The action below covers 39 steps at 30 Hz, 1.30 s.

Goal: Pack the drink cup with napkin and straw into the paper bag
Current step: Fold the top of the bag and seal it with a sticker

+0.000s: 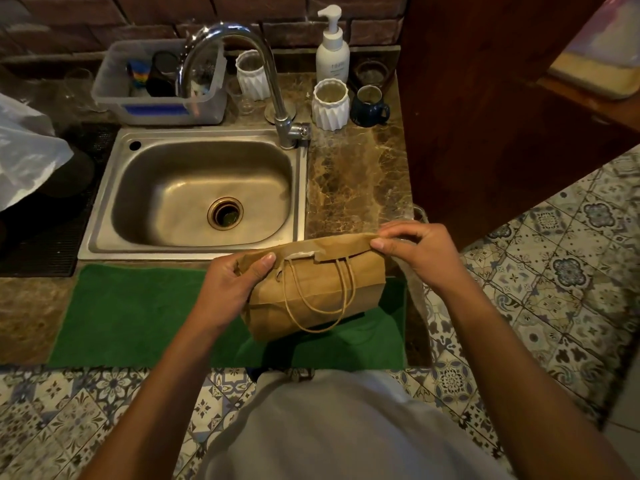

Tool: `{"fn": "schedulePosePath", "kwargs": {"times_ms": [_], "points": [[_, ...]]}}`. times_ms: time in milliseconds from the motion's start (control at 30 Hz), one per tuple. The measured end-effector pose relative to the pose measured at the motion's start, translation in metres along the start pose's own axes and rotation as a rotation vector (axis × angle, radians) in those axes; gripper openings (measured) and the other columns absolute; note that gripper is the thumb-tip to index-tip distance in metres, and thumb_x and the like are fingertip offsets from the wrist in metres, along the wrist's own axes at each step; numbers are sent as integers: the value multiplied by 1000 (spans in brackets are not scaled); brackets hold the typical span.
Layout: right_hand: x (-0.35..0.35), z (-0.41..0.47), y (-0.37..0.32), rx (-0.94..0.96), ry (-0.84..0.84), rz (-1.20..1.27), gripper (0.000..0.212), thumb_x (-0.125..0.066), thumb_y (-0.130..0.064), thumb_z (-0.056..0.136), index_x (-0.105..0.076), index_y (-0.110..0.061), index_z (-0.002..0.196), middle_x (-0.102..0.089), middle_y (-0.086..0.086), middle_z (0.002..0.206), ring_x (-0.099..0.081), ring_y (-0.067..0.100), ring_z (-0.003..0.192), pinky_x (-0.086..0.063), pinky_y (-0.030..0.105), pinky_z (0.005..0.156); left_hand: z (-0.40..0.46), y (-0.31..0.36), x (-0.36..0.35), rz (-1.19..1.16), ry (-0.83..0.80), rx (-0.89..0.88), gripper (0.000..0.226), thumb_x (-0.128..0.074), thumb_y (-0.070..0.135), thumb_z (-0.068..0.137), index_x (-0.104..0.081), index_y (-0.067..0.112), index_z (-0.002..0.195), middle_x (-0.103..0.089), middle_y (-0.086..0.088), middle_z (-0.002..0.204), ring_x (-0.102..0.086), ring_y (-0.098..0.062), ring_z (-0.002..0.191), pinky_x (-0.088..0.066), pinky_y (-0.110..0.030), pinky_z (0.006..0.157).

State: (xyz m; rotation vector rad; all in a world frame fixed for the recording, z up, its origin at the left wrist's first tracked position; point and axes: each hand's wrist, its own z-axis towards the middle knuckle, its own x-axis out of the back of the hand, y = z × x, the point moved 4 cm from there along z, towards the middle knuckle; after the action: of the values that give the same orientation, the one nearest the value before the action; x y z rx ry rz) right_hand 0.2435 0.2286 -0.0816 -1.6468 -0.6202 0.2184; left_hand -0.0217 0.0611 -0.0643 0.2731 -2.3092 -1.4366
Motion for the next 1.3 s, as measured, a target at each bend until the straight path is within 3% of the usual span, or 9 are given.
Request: {"fn": "schedulePosePath", "kwargs": {"times_ms": [133,267,400,533,633,700,900,1067,1300], "points": [[20,15,17,-143,138,67,11,-80,-13,84,-80,-12,95,-80,-3,95,-73,10,94,-56,25,86,5,0,1,6,66,16,16,-67,31,91,-74,20,83,-77,6,73,-71,-6,66,-55,-25,64],[48,35,63,-333,420,-122,34,-79,-26,87,-74,-12,118,-75,3,109,-69,12,96,-57,41,97,9,0,2,5,118,61,19,-69,37,86,-75,20,82,-78,5,76,-72,-8,70,-56,-33,71],[57,47,104,-559,334,-381,57,-71,-43,91,-62,-7,135,-66,15,134,-61,34,122,-49,45,100,13,3,-1,-21,134,78,28,-69,46,78,-76,19,84,-79,1,81,-73,-17,78,-58,-37,75],[58,54,129,-638,292,-398,50,-68,-50,91,-71,-9,119,-72,14,120,-65,33,112,-48,38,90,14,2,-1,-14,149,108,32,-70,48,77,-76,18,85,-80,-3,86,-74,-20,81,-57,-36,77],[58,57,131,-616,308,-427,27,-69,-43,92,-72,-19,81,-74,11,95,-68,32,96,-54,42,86,14,3,0,-3,154,103,33,-69,47,78,-76,16,84,-79,-7,85,-73,-20,78,-58,-36,76],[57,59,130,-604,307,-451,28,-70,-37,93,-65,-26,68,-69,5,84,-68,29,89,-57,44,85,13,5,-1,9,151,101,35,-69,47,79,-76,13,86,-79,-9,85,-73,-19,78,-58,-35,75],[58,65,125,-623,364,-653,24,-59,-29,94,-77,-16,85,-75,8,89,-71,30,83,-61,47,80,10,6,-1,16,152,80,36,-69,44,80,-76,9,87,-78,-14,87,-73,-20,76,-57,-38,75],[54,66,120,-596,335,-701,21,-58,-28,95,-74,-19,84,-72,7,85,-69,29,80,-60,43,77,6,4,1,32,151,67,33,-68,42,82,-77,11,87,-78,-14,86,-74,-20,76,-58,-37,74],[49,65,120,-544,337,-743,23,-59,-32,96,-71,-20,81,-71,7,81,-69,28,78,-60,45,77,4,3,1,32,166,37,19,-67,28,91,-76,14,80,-79,-4,78,-72,-10,66,-55,-16,58]]}}
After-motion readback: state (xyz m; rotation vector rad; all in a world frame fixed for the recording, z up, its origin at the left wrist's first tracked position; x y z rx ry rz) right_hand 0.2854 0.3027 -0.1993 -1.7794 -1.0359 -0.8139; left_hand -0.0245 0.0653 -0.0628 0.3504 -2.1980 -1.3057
